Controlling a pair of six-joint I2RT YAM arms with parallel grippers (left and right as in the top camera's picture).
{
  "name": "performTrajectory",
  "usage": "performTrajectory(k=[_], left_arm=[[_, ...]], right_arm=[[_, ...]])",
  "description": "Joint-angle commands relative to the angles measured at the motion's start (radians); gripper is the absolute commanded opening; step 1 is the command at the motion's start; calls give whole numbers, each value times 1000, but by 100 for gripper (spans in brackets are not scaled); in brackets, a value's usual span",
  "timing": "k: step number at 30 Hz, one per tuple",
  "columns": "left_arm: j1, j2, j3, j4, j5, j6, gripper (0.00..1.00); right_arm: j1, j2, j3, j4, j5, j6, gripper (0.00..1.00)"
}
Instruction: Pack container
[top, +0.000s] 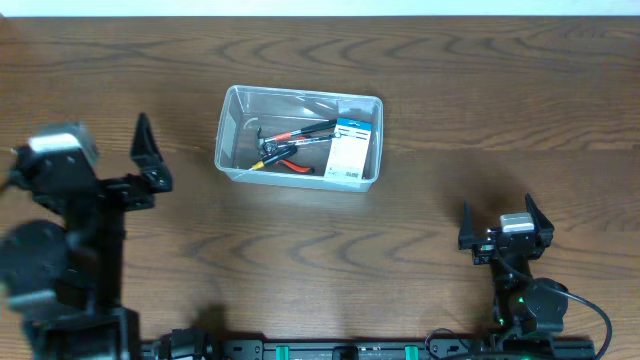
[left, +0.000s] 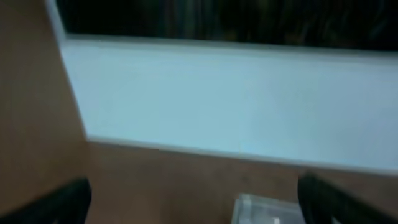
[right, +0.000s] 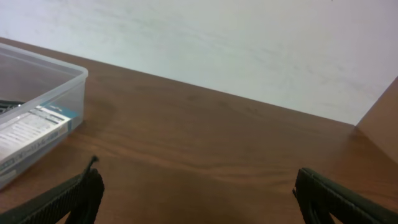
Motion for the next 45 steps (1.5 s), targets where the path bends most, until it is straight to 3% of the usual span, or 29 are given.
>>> performTrajectory(k=[1, 14, 27, 45], left_arm=[[-25, -76, -180, 110, -7, -1, 98], [-66, -357, -678, 488, -7, -1, 98], [-66, -623, -875, 484, -7, -1, 98], [-66, -661, -983, 483, -8, -1, 98]], right_arm=[[-8, -6, -5, 0, 0, -8, 99], [-8, -6, -5, 0, 0, -8, 99], [-8, -6, -5, -1, 0, -8, 99], [-8, -6, -5, 0, 0, -8, 99]])
